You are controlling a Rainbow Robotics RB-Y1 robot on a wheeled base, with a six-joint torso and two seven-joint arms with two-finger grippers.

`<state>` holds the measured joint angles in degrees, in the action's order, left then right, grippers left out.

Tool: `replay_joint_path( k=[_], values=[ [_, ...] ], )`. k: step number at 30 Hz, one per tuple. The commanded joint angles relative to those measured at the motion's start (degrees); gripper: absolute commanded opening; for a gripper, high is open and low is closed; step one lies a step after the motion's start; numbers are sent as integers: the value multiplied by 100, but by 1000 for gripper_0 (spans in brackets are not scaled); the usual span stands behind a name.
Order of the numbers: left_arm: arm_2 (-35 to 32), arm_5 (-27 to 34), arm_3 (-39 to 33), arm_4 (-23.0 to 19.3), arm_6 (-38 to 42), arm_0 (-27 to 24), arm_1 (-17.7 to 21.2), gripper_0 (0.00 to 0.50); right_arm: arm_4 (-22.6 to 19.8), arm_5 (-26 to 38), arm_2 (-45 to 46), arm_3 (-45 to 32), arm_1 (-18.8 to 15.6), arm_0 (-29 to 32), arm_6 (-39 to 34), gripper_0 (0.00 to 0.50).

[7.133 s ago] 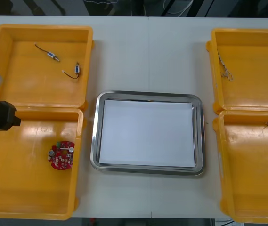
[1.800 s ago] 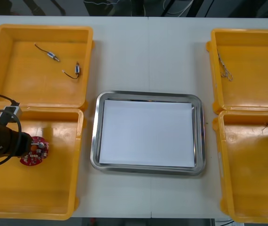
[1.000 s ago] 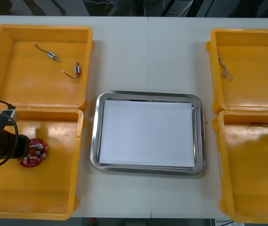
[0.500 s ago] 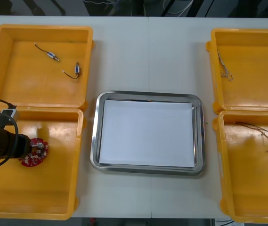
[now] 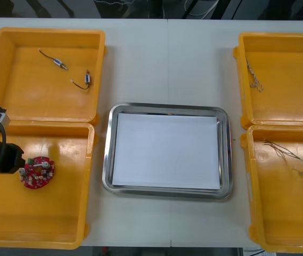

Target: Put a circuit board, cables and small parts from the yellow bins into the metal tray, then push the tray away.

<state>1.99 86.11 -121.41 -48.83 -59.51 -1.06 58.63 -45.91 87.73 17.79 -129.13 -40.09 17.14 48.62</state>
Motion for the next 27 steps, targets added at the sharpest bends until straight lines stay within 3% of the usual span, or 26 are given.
replay_joint_path(
  k=[1,13,22,27],
  values=[
    [-111,196,-85,-74,589,-272,245,500,126,-230,189,-394,195,510,-89,0],
    [-85,-138,381,-109,528,-536,8,500,258,-705,242,-605,195,1125,-63,0],
    [267,-569,442,436,528,-536,-194,500,258,-1294,348,-622,195,1652,-36,0],
    [293,-595,451,506,519,-518,-326,500,249,-1584,383,-622,169,1889,-1,0]
  ],
)
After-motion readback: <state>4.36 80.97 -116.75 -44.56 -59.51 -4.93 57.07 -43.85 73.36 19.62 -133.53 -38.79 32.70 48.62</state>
